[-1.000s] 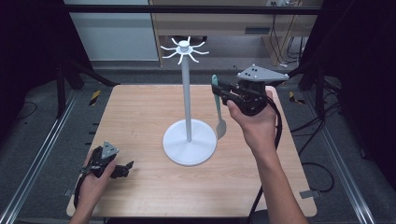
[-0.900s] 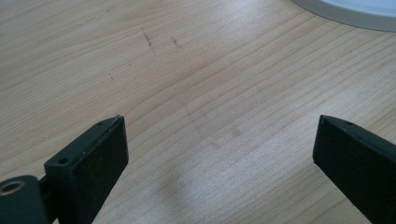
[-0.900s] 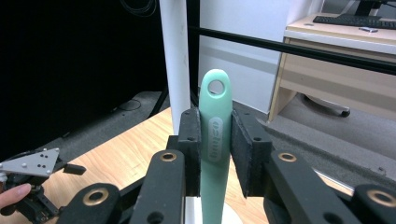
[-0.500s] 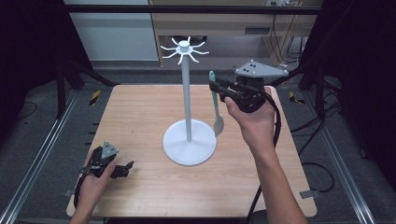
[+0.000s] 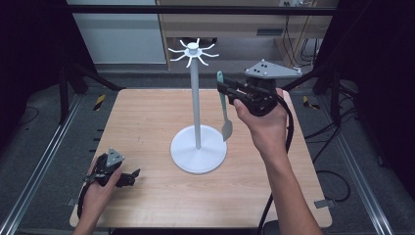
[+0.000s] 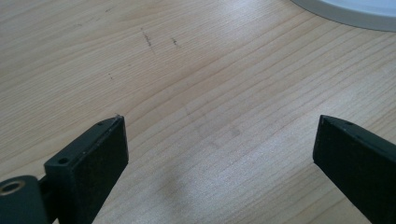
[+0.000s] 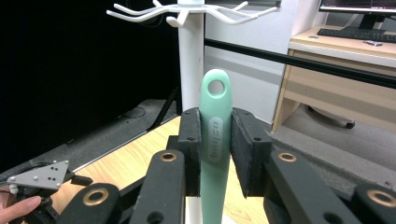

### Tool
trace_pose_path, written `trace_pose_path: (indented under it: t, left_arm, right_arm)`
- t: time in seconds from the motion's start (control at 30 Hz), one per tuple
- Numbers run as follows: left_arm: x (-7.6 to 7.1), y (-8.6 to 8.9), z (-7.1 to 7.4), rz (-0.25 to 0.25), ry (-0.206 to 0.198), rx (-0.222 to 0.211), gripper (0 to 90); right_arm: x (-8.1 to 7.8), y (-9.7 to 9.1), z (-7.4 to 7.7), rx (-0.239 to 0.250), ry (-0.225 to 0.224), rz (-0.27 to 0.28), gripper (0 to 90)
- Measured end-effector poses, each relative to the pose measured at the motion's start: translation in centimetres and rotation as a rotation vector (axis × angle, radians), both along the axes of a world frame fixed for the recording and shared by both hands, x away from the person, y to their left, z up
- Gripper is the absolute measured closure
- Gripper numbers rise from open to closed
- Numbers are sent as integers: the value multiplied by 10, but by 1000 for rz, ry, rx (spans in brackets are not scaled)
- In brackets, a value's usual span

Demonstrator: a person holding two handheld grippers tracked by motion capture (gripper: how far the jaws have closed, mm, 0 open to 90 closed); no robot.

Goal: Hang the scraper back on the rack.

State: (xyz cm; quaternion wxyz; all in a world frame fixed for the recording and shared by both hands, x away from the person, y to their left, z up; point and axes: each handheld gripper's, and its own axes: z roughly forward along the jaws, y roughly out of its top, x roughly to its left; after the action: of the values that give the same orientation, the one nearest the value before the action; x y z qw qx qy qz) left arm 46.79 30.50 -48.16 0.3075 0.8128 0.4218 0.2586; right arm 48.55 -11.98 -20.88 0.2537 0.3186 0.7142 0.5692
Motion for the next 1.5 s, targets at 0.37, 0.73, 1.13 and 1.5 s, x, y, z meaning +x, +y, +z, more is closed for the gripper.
trace_pose_path:
  t: [0.37, 0.73, 1.13, 1.5]
  left_arm:
    - [0, 0, 0, -1, 0, 0, 30]
    - [0, 0, 0, -1, 1, 0, 30]
    - [0, 0, 0, -2, 2, 0, 30]
    - [0, 0, 0, -1, 2, -2, 30]
  right_arm:
    - [-1, 4, 5, 1, -13, 7, 747]
    - [-2, 9, 13, 9, -23, 16, 747]
    - [-4, 12, 18, 10, -40, 24, 746]
    - [-3, 15, 21, 17, -35, 31, 746]
